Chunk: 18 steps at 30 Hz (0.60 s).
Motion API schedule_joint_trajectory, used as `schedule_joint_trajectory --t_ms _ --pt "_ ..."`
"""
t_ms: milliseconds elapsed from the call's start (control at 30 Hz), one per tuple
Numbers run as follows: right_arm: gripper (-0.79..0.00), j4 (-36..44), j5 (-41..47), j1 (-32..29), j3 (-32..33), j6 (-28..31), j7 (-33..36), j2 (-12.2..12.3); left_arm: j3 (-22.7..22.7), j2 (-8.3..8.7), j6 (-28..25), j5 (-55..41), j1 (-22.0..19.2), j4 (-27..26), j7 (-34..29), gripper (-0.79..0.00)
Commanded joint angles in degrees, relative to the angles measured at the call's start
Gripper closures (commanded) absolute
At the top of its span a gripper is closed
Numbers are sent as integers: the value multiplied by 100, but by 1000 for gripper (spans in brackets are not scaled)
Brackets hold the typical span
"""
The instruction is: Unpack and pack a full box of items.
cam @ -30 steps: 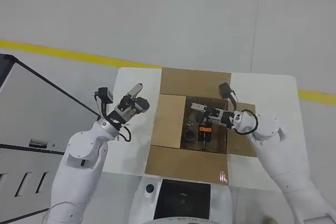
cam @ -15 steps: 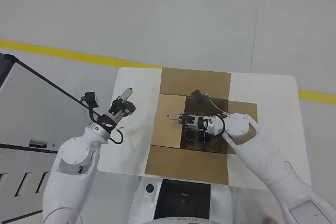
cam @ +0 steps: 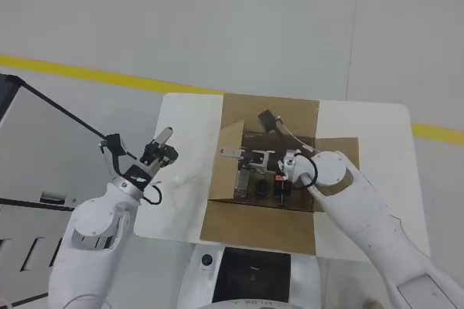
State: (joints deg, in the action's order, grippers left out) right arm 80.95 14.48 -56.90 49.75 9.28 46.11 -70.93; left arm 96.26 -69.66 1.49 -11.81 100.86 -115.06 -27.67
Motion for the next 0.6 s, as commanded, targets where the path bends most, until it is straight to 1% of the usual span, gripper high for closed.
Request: schedule_joint_trajectory --t_ms 0,133,267,367,433,567 --pt "-785 -297 294 125 -111 286 -148 -91 82 2 -167 -694 61 -112 -423 -785" --pt "-785 -1071 847 524 -427 820 -253 -331 339 44 -430 -1219 242 -363 -1266 -785" --pt "-785 -1634 1138 879 -776 1112 -284 -578 490 61 -552 -1629 462 -614 -1634 -785" --pt "-785 -1971 1167 1097 -1041 1117 -295 -752 508 67 -581 -1798 601 -708 -1772 -785" --pt "-785 -2187 1164 1217 -1194 1086 -323 -862 452 75 -597 -1567 673 -742 -1776 -785" --pt "-785 -2563 1230 1377 -1383 1192 -360 -1052 95 78 -640 -1079 751 -788 -1704 -785"
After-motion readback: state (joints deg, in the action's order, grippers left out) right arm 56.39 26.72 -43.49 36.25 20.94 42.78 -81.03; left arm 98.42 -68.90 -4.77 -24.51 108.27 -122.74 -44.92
